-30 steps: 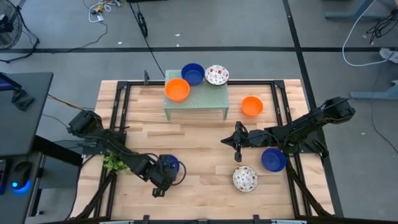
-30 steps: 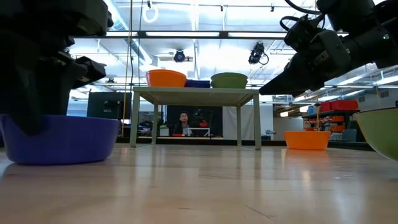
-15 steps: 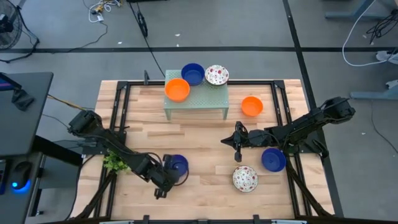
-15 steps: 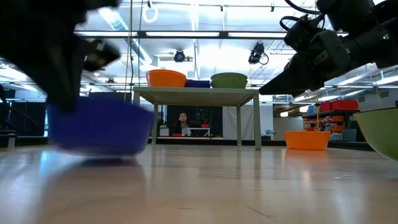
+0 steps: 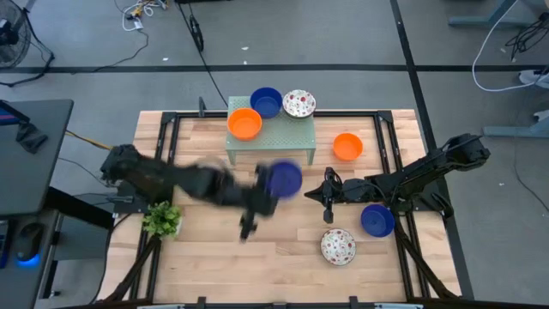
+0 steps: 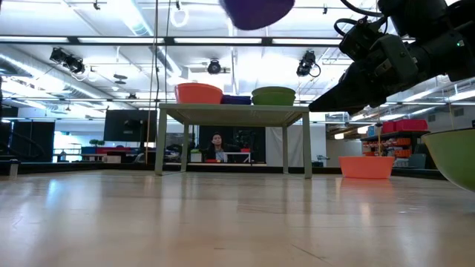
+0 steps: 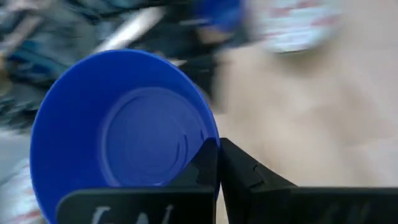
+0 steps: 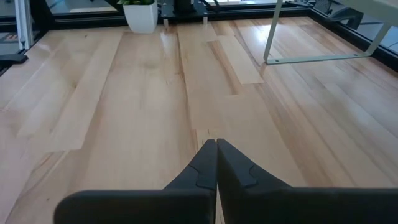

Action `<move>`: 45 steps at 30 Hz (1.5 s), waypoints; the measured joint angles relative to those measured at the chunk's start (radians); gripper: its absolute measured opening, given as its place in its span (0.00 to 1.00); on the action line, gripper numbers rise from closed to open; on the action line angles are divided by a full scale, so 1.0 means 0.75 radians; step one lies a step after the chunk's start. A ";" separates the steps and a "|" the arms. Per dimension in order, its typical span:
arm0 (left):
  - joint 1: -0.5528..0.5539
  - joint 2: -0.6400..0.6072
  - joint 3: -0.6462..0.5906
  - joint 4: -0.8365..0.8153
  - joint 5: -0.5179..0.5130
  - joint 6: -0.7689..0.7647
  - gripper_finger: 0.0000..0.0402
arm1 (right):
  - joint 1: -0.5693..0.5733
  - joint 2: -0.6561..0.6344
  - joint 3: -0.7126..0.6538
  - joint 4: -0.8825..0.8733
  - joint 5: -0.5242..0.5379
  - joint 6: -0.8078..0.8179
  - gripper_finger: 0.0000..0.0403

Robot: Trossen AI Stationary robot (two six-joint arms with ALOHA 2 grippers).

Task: Pick & Place Mini bowls
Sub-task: Stack the blue bowl on the blue bowls on the shelf

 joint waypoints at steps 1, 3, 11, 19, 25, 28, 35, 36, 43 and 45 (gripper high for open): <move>0.065 0.000 0.041 -0.009 -0.009 0.049 0.02 | 0.000 0.000 0.000 0.000 0.000 0.000 0.02; 0.199 -0.001 0.098 -0.009 -0.012 0.134 0.03 | 0.000 0.000 0.000 0.000 0.000 -0.005 0.02; 0.747 0.000 0.136 -0.078 0.115 0.191 0.01 | 0.000 0.000 0.000 -0.002 0.000 -0.011 0.02; 1.027 0.070 0.132 -0.058 0.413 0.089 0.02 | -0.011 0.000 0.000 0.006 0.000 -0.092 0.02; 1.057 0.166 0.132 -0.025 0.460 0.100 0.04 | -0.043 0.000 0.000 0.015 0.001 -0.096 0.02; 1.057 0.199 0.132 -0.030 0.458 0.106 0.05 | -0.051 0.000 0.000 0.012 0.001 -0.097 0.02; 1.058 0.232 0.132 -0.071 0.453 0.094 0.03 | -0.053 0.000 0.000 0.010 0.000 -0.116 0.02; 1.058 0.234 0.132 -0.078 0.452 0.094 0.03 | -0.053 0.000 0.000 0.010 0.000 -0.116 0.02; 1.058 0.241 0.132 -0.137 0.449 0.094 0.08 | -0.053 0.000 0.000 0.007 0.000 -0.115 0.02; 1.058 0.241 0.132 -0.130 0.449 0.094 0.09 | -0.053 0.000 0.000 0.008 0.000 -0.115 0.02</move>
